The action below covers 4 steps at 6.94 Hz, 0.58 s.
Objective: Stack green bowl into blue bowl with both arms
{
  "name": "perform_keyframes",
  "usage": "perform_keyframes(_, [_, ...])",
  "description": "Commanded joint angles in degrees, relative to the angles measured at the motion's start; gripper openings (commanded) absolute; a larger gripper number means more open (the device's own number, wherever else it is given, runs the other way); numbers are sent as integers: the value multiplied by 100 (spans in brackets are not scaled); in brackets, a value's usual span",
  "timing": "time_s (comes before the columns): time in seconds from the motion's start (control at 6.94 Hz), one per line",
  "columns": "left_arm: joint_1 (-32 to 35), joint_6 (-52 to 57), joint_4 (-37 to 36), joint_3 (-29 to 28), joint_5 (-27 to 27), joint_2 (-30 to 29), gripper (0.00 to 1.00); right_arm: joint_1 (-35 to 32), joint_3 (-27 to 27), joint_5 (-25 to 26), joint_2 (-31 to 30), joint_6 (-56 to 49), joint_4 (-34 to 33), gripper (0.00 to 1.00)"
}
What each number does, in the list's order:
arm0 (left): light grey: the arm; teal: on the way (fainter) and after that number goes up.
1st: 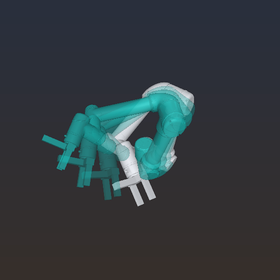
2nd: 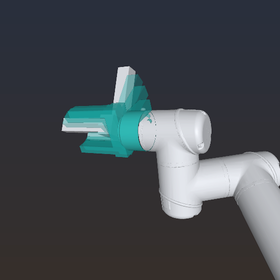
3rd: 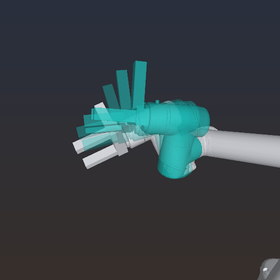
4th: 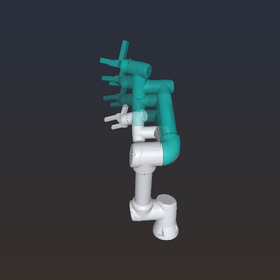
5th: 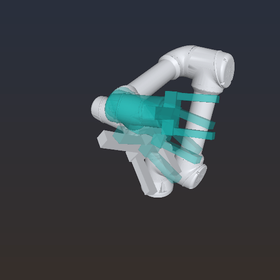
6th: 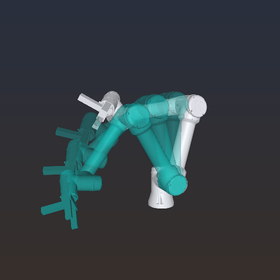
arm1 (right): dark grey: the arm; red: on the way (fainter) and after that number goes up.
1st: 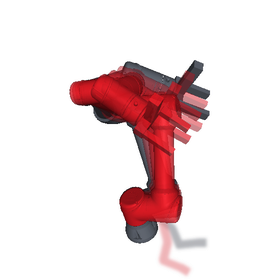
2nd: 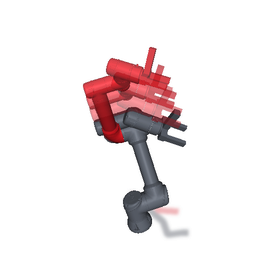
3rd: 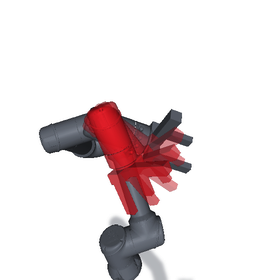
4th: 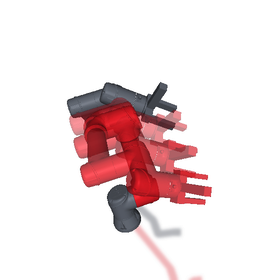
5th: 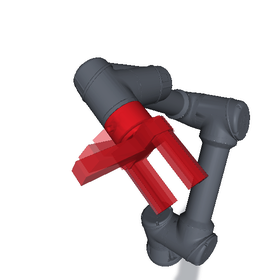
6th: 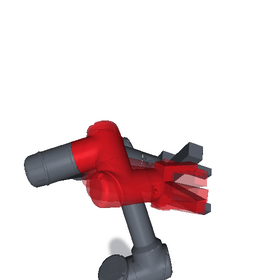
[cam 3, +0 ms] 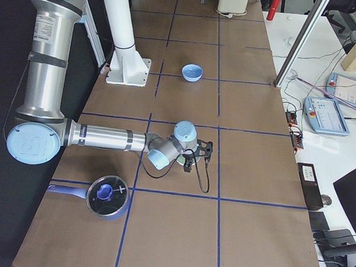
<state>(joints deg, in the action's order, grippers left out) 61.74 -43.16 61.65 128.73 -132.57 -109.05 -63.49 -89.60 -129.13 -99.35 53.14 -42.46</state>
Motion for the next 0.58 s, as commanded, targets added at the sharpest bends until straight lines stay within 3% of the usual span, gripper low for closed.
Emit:
perform_keyframes(0.0, [31,54,-13,12,3,24,100,56,162,29,-49,47,36,92])
perform_keyframes(0.14, [40,54,-13,12,3,24,100,56,180,29,-58,65,36,56])
perform_keyframes(0.29, [66,54,-13,12,3,33,100,56,171,-6,-58,47,36,13])
perform_keyframes(0.43, [93,54,-13,12,12,33,100,56,154,-24,-49,65,36,0])
